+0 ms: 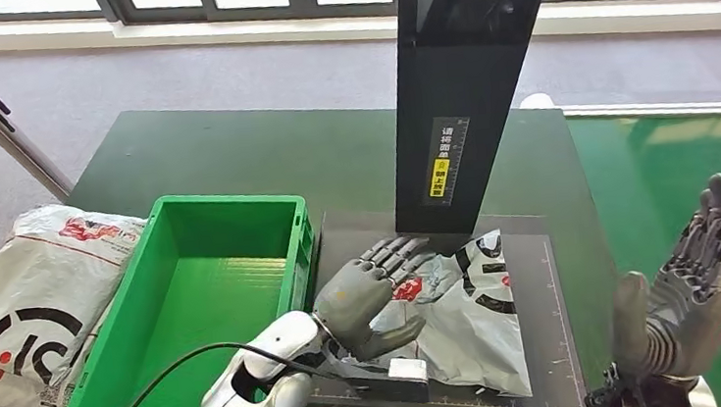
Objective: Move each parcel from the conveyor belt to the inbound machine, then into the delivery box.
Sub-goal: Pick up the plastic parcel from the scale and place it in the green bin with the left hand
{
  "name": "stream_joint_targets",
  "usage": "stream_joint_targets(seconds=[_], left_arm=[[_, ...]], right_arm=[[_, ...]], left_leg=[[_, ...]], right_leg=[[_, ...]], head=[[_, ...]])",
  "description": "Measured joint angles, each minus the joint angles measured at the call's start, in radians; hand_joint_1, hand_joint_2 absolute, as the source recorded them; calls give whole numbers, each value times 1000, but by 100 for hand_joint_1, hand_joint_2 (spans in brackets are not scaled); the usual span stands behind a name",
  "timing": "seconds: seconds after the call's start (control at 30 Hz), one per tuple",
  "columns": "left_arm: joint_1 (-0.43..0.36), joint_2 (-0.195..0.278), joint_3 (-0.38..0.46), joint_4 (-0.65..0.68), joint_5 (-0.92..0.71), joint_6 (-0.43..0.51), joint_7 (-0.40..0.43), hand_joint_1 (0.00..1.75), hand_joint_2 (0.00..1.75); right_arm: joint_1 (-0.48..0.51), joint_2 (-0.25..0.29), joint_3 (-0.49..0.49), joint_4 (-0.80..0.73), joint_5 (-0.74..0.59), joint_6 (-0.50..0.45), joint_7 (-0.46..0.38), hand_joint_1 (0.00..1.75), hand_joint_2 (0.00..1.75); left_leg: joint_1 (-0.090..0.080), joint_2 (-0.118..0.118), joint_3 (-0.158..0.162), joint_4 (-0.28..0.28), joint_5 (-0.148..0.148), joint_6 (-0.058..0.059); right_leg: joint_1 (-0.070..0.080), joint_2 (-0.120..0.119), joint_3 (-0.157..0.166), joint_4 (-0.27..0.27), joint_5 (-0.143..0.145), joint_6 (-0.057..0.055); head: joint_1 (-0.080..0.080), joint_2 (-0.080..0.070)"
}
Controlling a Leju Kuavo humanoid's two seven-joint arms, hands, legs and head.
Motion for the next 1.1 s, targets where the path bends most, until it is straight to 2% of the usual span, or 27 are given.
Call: stream_joint_targets(seconds=[0.07,0.13,0.2,0.23,0.53,0.77,0.9,1.1], left_arm=[[-50,-20,-54,99,-12,-12,-4,0,87],[-112,-65,-137,280,-26,-55,-25,0,175],[-145,-107,-199,425,-24,-82,-47,0,175],[-149,-114,-206,445,-18,-82,-49,0,175],[-172,-137,-230,570,-16,-92,-19,0,175],[-183,-146,-238,610,-17,-92,-17,0,175],[-191,-150,-239,629,-25,-87,-8,175,175],[-189,-147,-239,636,-41,-35,-18,175,175]], right_arm=[[13,0,-1,-12,4,4,0,0,175],[33,0,-8,-21,13,2,0,0,175],[45,1,-15,-23,23,1,1,0,175],[46,3,-16,-22,27,3,1,0,175],[46,16,-17,-9,46,31,1,0,175],[46,21,-18,-3,46,33,1,0,175],[46,21,-18,1,46,39,1,0,175],[38,21,-18,19,44,55,1,0,175]], left_leg=[[0,3,-2,0,0,0],[-1,3,1,0,0,1],[-1,4,2,0,0,0],[-1,4,2,0,0,0],[-1,3,-2,0,0,0],[-1,3,-2,0,0,0],[-1,3,-6,0,0,0],[0,3,-7,0,0,0]], right_leg=[[0,3,-1,0,1,0],[0,3,-3,0,1,0],[0,3,-4,0,1,1],[-1,3,-4,0,1,1],[0,2,-4,0,1,1],[0,2,-4,1,1,1],[-1,2,-3,1,1,1],[-1,2,-3,1,1,1]], head=[[0,0],[0,0],[0,0],[0,0],[0,0],[0,0],[0,0],[0,0]])
